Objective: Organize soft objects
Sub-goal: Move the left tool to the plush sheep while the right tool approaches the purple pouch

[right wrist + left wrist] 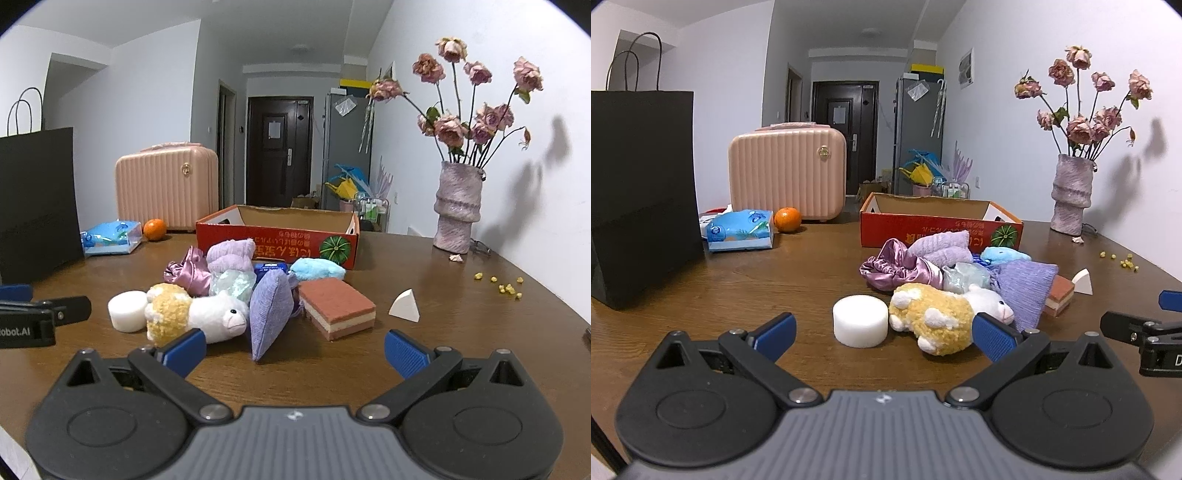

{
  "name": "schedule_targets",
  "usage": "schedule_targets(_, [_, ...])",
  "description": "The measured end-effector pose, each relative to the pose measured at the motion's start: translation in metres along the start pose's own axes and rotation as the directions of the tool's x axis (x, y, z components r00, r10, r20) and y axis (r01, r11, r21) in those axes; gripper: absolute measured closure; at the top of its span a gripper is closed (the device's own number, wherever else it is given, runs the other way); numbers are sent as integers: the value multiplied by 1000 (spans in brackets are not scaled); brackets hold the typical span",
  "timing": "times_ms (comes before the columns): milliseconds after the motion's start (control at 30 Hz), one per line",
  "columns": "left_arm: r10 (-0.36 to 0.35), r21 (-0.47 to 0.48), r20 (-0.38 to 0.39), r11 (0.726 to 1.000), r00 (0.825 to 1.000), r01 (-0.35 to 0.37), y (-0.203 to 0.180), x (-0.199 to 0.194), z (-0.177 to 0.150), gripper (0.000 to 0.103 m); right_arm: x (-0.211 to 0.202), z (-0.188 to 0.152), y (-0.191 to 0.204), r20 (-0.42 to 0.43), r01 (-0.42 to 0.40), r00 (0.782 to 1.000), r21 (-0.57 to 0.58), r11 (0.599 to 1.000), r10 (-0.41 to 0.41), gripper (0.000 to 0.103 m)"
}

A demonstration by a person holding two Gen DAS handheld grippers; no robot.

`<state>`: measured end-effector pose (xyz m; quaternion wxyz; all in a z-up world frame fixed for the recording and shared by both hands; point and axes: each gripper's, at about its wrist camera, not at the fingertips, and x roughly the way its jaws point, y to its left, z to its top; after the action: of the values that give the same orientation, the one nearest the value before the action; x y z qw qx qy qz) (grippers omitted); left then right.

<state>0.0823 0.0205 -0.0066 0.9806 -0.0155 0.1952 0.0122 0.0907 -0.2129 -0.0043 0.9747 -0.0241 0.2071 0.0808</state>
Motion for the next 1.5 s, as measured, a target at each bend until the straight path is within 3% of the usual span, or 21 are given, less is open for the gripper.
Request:
schedule_targets(533, [13,-1,-67,1000,998,-13,-2,58,16,0,71,22,0,-66,-25,998,-19,1000,23,0])
schedule_targets(667, [20,-4,-81,1000,996,-21,-2,70,18,0,91,26,1,-89,-34,996,-31,999,31,4])
schedule_targets(900, [42,-13,-113,999,993,-44,1,87,20,0,127,32,2,-123,-74,990,-44,996,68,20])
schedule_targets(967, [47,-10,-120,999,992,-49,1,91,20,0,136,32,-1,-129,-114,986,-22,993,110,24])
schedule_targets(1067, [53,-7,-127,999,990,-54,0,95,21,0,148,32,-3,-143,-130,981,-5,992,128,36])
schedule_targets(1167, [51,-11,-139,999,989,-53,-3,99,24,0,160,30,-9,-182,-155,970,36,987,159,56])
schedule_targets(1200, [49,-11,-141,999,989,-51,-3,100,25,0,161,29,-12,-185,-173,966,56,983,180,67])
schedule_targets(1500, [51,17,-156,999,986,-49,-18,105,28,0,143,29,-21,-96,-187,976,86,979,195,74])
